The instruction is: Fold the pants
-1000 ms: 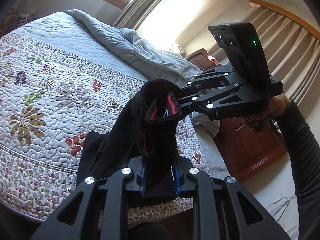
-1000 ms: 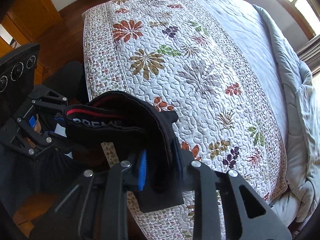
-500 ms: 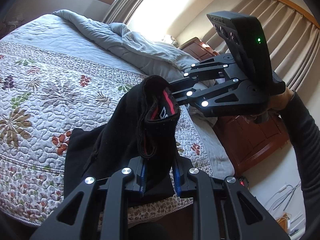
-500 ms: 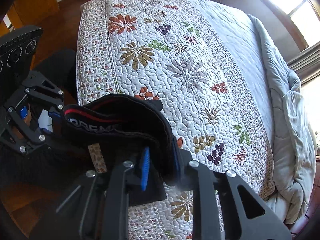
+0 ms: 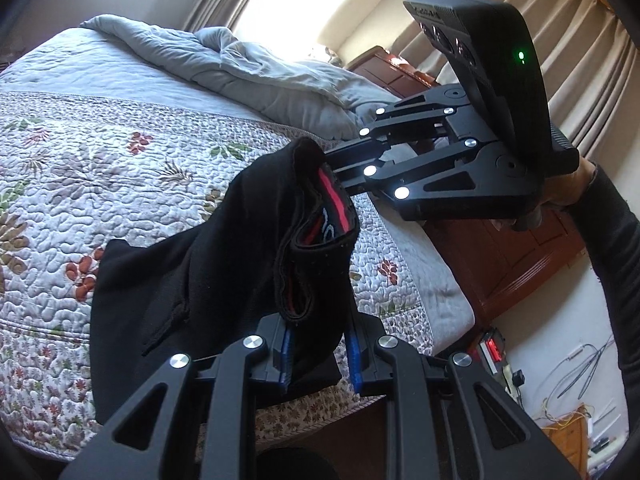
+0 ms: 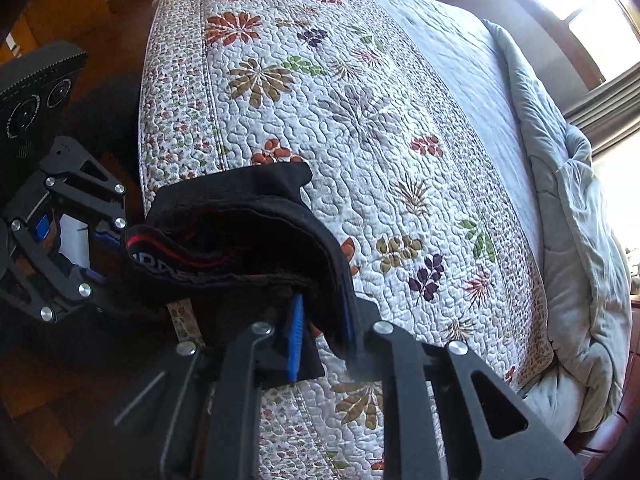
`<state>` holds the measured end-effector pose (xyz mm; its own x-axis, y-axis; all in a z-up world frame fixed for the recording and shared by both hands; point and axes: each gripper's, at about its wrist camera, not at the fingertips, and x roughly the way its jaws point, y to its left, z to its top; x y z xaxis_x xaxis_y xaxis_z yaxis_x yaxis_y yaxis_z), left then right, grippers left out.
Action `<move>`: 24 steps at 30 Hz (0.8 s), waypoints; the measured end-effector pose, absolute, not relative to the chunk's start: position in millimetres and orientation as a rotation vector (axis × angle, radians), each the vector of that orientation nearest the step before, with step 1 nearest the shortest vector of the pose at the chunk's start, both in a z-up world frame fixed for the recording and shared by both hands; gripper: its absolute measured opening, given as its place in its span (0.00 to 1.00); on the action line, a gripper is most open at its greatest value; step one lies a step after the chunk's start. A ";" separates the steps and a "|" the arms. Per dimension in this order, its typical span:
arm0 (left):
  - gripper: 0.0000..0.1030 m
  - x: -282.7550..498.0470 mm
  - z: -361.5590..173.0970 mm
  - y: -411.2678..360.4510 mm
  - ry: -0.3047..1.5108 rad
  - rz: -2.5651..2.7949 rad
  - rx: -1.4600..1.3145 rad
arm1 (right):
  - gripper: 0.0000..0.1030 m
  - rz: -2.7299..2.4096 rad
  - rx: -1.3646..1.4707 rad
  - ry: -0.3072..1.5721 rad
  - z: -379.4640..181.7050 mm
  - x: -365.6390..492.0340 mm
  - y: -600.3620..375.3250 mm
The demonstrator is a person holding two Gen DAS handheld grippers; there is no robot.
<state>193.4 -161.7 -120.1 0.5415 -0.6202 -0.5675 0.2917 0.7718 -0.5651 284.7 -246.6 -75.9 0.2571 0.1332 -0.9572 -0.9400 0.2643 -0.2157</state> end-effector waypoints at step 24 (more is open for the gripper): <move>0.20 204.1 -223.0 -260.7 1.006 -0.582 -0.345 | 0.15 0.851 -0.994 1.127 -189.3 284.7 -338.1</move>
